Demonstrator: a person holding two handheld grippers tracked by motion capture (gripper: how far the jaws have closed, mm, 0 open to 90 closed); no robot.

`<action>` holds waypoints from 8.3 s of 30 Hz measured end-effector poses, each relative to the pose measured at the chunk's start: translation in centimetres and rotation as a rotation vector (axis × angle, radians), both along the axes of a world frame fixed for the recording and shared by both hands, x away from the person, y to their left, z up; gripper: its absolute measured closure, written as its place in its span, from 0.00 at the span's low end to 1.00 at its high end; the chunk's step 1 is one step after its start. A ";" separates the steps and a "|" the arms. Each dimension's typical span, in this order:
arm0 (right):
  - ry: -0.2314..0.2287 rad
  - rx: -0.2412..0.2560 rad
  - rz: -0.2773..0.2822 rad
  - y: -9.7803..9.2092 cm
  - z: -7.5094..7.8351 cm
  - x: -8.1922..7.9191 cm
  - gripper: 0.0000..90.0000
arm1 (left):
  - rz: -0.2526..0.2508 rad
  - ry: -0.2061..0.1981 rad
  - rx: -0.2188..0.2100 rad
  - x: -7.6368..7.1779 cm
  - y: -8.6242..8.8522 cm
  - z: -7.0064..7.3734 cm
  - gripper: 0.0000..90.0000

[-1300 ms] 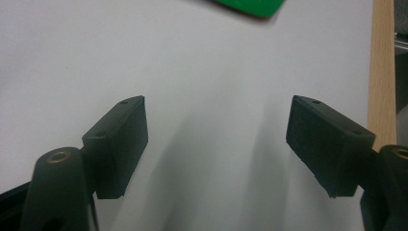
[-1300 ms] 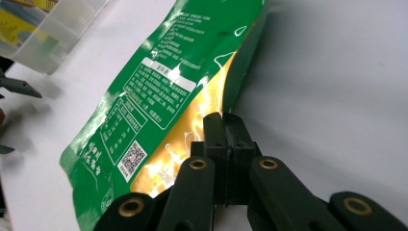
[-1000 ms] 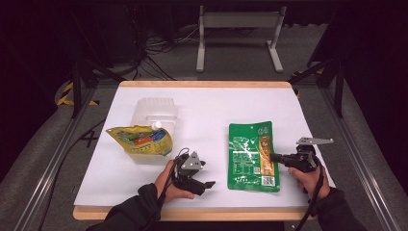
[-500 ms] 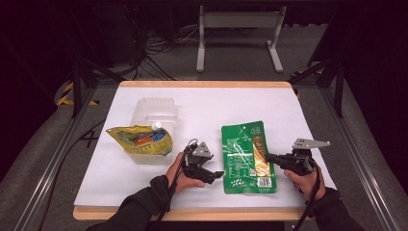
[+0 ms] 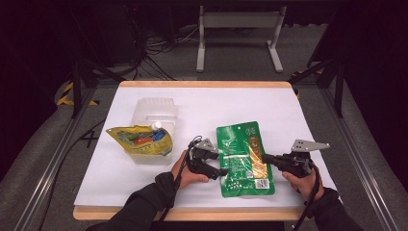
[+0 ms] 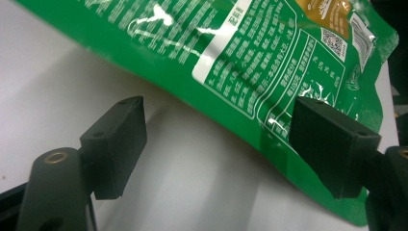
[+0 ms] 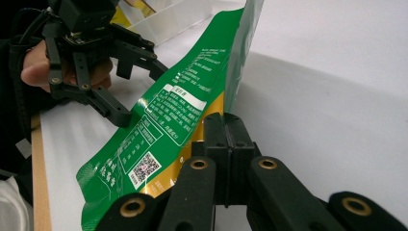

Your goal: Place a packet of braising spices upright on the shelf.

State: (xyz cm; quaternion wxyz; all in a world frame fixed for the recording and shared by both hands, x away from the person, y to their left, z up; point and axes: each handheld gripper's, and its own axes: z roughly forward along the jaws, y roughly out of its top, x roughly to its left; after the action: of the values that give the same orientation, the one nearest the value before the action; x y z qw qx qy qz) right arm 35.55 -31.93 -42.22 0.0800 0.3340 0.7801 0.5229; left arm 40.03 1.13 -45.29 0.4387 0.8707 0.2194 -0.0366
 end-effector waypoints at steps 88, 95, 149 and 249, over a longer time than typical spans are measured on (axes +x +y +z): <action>-0.285 -0.018 0.042 4.9 5.5 0.7 1.00 | 0.138 -0.325 0.050 -11.1 15.6 3.1 0.30; -0.304 0.003 0.013 5.6 6.1 1.7 1.00 | 0.222 -0.316 0.042 -11.5 17.5 2.3 0.32; -0.305 0.104 0.047 24.9 8.3 14.6 1.00 | 0.387 -0.325 0.035 -12.0 21.3 1.5 0.11; -0.326 -0.269 0.101 21.5 6.9 10.6 0.79 | 0.291 -0.321 0.080 -10.9 20.1 0.8 0.10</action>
State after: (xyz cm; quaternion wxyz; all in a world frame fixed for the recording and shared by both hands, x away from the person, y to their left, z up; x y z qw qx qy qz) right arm 46.12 -10.48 -35.27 0.2226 0.1916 0.8354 0.4646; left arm 29.09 21.25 -44.44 0.4338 0.8413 0.2712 0.1748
